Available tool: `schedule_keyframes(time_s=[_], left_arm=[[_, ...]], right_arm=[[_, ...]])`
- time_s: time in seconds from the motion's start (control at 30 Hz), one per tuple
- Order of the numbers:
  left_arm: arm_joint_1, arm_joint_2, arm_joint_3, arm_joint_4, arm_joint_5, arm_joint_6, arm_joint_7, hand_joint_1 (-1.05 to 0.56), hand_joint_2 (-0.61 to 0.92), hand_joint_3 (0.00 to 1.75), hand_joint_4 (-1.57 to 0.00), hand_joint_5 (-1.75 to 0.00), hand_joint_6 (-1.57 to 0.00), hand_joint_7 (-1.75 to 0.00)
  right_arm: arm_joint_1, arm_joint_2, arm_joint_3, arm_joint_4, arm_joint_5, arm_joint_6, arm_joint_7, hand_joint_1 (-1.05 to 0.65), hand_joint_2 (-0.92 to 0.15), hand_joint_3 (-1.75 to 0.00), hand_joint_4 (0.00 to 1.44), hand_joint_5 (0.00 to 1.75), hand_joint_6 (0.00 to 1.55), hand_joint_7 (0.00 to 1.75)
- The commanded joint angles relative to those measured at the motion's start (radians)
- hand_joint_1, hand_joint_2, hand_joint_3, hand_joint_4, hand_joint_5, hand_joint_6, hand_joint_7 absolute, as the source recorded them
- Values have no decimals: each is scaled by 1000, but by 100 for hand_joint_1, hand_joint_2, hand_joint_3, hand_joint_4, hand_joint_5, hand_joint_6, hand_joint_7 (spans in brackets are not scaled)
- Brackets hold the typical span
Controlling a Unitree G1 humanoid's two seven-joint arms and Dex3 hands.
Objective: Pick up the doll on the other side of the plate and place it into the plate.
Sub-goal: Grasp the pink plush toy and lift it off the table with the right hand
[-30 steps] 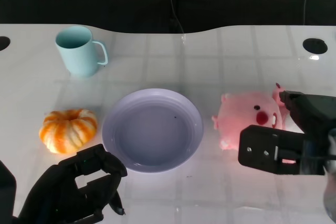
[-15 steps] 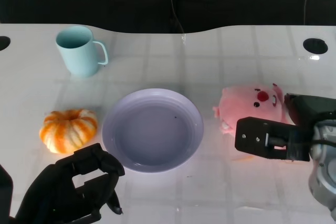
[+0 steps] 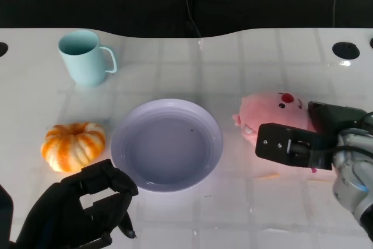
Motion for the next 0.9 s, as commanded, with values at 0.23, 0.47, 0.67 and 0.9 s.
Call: schedule_keyframes(time_s=[0.23, 0.47, 0.67, 0.9], left_arm=[[9, 3, 0, -20, -1, 7, 12, -44, 73, 74, -67, -174, -68, -134], [10, 3, -6, -16, 16, -16, 4, -45, 74, 74, -67, -175, -69, -133], [11, 0, -6, -19, 11, -12, 8, -43, 75, 73, -67, -174, -69, -132], [8, 6, -7, -18, 19, -13, 7, -44, 76, 71, -66, -173, -69, -132]], right_arm=[[-64, 49, 75, 232, 68, -112, -75, -34, -92, -1, 57, 10, 80, 4], [-91, 62, 95, 357, 90, -210, -275, -33, -92, -4, 89, 60, 104, 3], [-101, 63, 114, 413, 101, -267, -366, -36, -92, -25, 67, 99, 100, 0], [-90, 53, 98, 416, 145, -335, -498, -33, -92, -34, 88, 84, 108, 4]])
